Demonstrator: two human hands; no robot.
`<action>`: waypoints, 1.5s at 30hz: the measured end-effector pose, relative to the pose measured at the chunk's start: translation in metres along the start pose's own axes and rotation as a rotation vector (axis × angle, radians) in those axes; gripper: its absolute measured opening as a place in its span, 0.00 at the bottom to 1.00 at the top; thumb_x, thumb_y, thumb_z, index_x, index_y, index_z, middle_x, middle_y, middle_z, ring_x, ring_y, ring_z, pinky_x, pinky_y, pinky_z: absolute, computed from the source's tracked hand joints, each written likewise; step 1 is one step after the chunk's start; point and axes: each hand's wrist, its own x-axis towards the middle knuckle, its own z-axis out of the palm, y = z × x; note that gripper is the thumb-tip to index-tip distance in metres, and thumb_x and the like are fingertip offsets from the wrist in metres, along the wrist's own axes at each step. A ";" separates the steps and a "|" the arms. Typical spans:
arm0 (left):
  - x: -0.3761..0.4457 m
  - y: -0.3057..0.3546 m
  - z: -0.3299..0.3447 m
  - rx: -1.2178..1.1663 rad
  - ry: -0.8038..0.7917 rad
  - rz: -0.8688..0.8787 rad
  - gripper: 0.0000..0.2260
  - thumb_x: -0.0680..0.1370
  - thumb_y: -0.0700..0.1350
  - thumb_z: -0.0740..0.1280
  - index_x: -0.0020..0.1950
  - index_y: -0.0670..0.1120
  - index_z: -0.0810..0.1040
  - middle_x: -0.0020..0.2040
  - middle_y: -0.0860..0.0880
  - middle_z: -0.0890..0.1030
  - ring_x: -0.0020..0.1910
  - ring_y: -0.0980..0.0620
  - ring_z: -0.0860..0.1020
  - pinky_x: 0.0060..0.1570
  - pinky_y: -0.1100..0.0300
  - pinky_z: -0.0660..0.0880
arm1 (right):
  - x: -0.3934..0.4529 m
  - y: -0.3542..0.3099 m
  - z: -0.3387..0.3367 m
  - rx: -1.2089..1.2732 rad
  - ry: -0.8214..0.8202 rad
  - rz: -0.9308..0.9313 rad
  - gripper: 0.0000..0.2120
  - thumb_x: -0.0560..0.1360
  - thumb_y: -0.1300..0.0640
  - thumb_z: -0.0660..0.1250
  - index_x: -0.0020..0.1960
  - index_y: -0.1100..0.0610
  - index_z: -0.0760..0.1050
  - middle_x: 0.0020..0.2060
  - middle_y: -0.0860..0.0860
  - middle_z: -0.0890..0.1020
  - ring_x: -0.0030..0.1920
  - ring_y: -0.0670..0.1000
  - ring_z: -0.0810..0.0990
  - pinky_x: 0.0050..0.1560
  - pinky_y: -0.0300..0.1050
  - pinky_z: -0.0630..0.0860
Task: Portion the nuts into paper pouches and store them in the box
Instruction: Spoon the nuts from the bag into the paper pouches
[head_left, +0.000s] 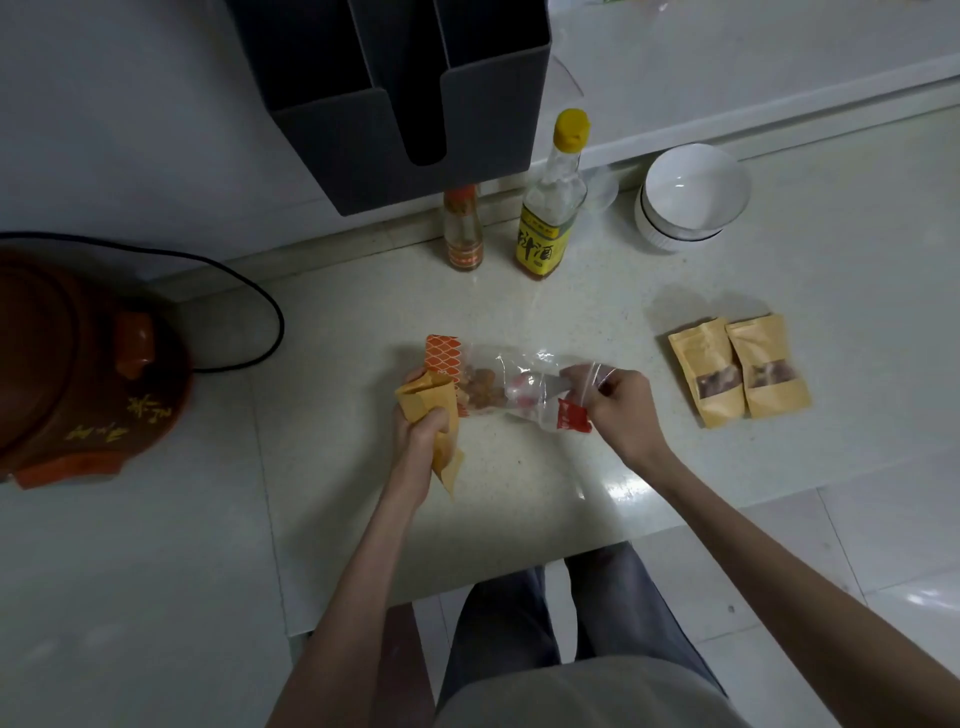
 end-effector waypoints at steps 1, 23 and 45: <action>0.003 -0.001 0.000 -0.018 0.004 -0.010 0.20 0.60 0.48 0.66 0.50 0.63 0.78 0.41 0.59 0.80 0.38 0.60 0.77 0.39 0.59 0.73 | 0.001 0.000 0.002 -0.024 0.008 -0.013 0.09 0.77 0.60 0.64 0.50 0.57 0.83 0.40 0.55 0.85 0.35 0.54 0.81 0.34 0.47 0.77; 0.027 -0.026 0.005 -0.178 0.032 -0.349 0.17 0.61 0.45 0.62 0.50 0.47 0.71 0.41 0.46 0.70 0.37 0.50 0.69 0.37 0.58 0.68 | 0.038 0.017 0.053 -0.335 -0.091 -0.062 0.13 0.73 0.69 0.59 0.32 0.65 0.76 0.30 0.58 0.80 0.29 0.50 0.77 0.28 0.33 0.71; 0.036 -0.031 0.003 -0.296 0.065 -0.329 0.08 0.60 0.42 0.60 0.37 0.46 0.71 0.33 0.50 0.73 0.29 0.54 0.72 0.31 0.63 0.72 | 0.039 0.042 0.069 0.147 -0.184 0.255 0.09 0.77 0.66 0.62 0.47 0.67 0.81 0.42 0.66 0.83 0.41 0.59 0.84 0.45 0.49 0.81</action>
